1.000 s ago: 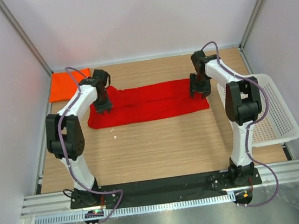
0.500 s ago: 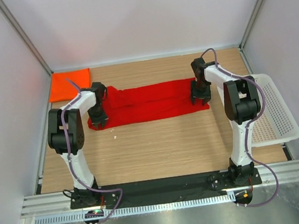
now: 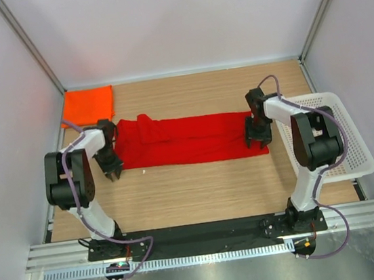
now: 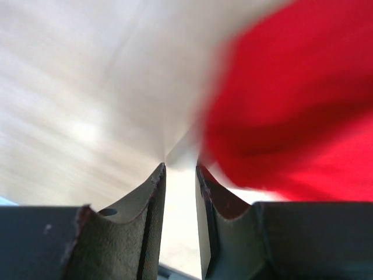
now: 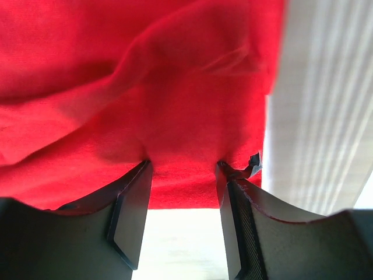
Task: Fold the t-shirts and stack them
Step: Fold the tshirt
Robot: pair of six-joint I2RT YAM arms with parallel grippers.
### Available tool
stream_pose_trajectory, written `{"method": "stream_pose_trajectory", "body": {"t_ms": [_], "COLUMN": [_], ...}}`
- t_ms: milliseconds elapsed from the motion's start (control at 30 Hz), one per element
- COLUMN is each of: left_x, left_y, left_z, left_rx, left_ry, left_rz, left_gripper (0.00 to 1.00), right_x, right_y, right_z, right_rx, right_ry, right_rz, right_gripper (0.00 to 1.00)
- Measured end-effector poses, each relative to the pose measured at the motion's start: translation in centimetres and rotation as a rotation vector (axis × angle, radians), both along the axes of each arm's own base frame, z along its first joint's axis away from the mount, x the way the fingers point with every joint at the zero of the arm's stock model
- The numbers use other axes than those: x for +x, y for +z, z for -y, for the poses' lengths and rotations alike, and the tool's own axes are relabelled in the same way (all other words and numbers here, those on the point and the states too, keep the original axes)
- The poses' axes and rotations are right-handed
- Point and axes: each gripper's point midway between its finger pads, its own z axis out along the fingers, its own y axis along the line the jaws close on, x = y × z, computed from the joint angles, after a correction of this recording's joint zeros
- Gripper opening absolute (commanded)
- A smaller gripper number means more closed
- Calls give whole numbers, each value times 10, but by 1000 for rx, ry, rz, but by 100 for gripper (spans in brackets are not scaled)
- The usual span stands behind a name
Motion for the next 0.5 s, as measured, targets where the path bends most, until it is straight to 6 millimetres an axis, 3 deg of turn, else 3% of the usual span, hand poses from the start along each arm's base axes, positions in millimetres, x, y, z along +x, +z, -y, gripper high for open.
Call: {"method": "stream_pose_trajectory", "body": {"t_ms": [167,233,367,500], "left_x": [-60,-68,-50,-15], "left_y": [2,8,37,82], "left_z": [-2,3,12,21], "left_rx": [-28,-57,-106,-139], "left_ry": [54,53,32,-27], "left_rz": [-67,-58,66,281], "left_gripper": [31,31,32,39], "right_x": [-47,-61,-68,-45], "right_y": [0,1,16,41], "right_z": [3,1,-1,-5], "right_rx": [17,37,57,67], "right_ry": [2,3,4,11], "right_rz": [-70,-95,-87,-15], "right_gripper": [55,56,57,57]}}
